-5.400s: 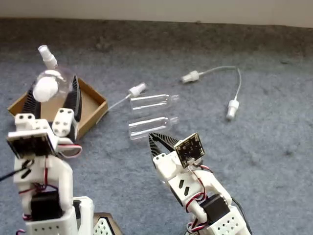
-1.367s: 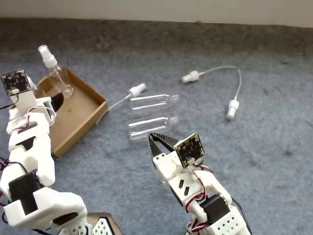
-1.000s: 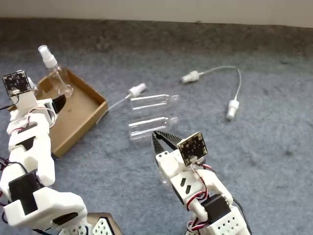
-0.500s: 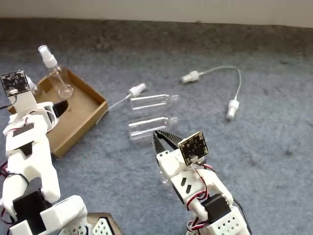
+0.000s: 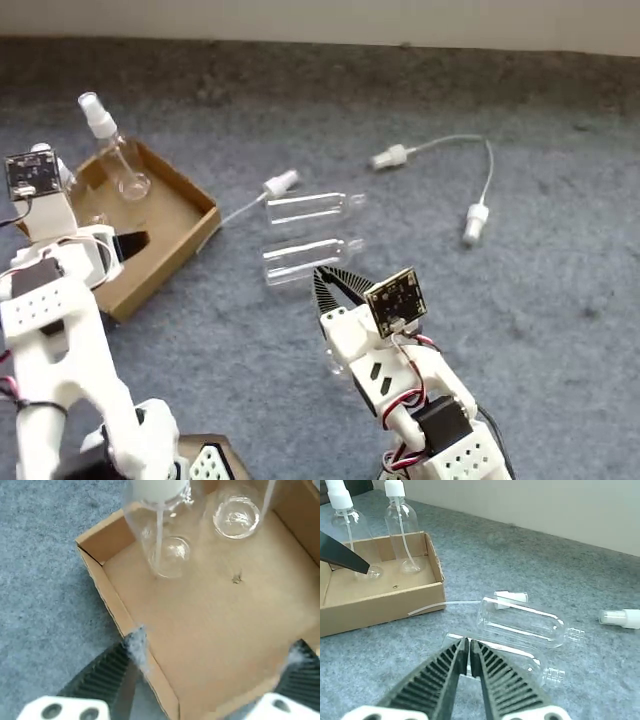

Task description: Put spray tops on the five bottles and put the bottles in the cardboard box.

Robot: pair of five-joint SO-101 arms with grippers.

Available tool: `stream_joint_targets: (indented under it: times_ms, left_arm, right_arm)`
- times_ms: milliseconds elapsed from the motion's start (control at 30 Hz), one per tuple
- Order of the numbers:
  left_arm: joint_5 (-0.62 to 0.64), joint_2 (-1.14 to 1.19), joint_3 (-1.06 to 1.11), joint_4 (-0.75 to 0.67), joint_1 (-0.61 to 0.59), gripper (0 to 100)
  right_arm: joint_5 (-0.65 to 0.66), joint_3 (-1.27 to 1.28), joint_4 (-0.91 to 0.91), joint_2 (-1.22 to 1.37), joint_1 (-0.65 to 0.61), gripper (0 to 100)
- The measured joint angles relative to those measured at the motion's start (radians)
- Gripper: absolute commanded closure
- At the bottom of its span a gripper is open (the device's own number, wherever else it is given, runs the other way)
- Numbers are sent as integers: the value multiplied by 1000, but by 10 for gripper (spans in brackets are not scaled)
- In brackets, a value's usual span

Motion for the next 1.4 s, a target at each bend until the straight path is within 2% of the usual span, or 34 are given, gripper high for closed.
stream_joint_targets:
  times_ms: [167, 300, 433, 600, 667, 900, 1033, 1167, 1333, 1400]
  left_arm:
    - [-15, -143, 0, 222, 106, 614]
    - [-124, -222, 0, 367, 201, 614]
    - [-195, -284, 0, 446, 267, 614]
    - [-204, -319, 21, 571, 344, 620]
    - [-204, -322, 37, 611, 381, 656]
    - [-210, -322, 49, 631, 526, 899]
    - [-210, -322, 49, 605, 641, 982]
    - [-210, -322, 49, 551, 741, 979]
    - [-210, -322, 49, 503, 844, 892]
    - [-210, -322, 49, 497, 890, 876]
  right_arm:
    - [0, 0, 0, 0, 61, 995]
    - [0, 0, 0, 0, 140, 995]
    - [0, 0, 0, 0, 147, 995]
    - [0, 0, 0, 0, 187, 995]
    - [0, 0, 0, 0, 229, 995]
    - [0, -2, 107, 0, 451, 995]
    - [0, -11, 213, -3, 578, 995]
    - [0, -12, 253, -6, 706, 995]
    - [0, -12, 253, -6, 878, 995]
    - [0, -12, 253, -6, 907, 995]
